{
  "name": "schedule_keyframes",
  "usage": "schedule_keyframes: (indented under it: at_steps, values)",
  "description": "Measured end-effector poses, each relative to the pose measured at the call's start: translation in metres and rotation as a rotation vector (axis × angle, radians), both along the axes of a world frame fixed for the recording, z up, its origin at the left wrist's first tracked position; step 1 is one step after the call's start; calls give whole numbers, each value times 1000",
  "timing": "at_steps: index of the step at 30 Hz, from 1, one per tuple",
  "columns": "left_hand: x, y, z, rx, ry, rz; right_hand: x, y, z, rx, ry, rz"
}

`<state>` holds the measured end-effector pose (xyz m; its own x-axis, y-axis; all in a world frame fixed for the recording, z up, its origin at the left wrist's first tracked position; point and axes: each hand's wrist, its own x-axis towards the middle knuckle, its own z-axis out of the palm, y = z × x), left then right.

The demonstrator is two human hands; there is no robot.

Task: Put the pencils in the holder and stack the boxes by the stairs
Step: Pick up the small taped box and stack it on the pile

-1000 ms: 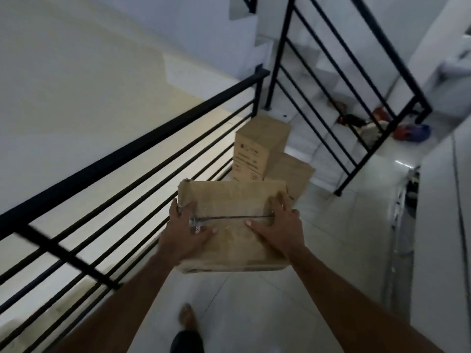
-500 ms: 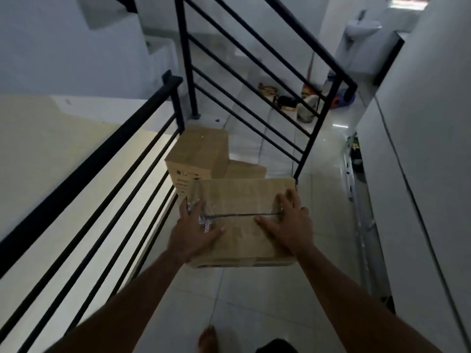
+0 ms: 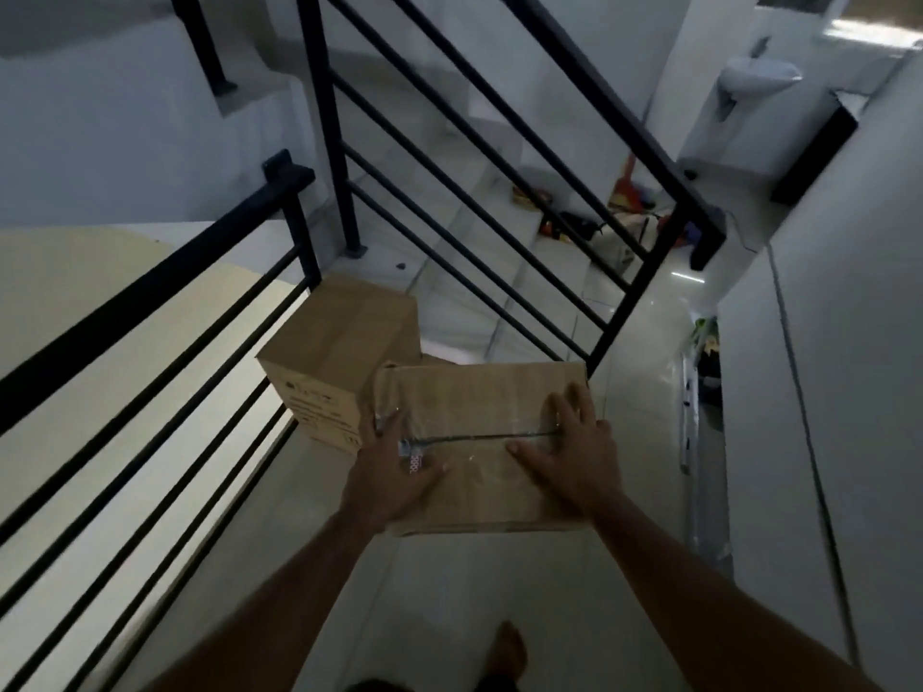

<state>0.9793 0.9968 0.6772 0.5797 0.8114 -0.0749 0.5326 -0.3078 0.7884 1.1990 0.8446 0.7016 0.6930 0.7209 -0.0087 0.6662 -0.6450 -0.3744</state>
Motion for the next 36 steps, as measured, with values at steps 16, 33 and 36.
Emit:
schedule_keyframes:
  at_steps: [16,33,36]
  values:
    - [120,70,-34,-211,-5,414,177,196,-35,-189,185,547]
    - [269,145,-91,-376,309,813,326,388,-97,-345,307,1062]
    - [296,148,-118,-402,303,918,346,425,-123,-424,271,1218]
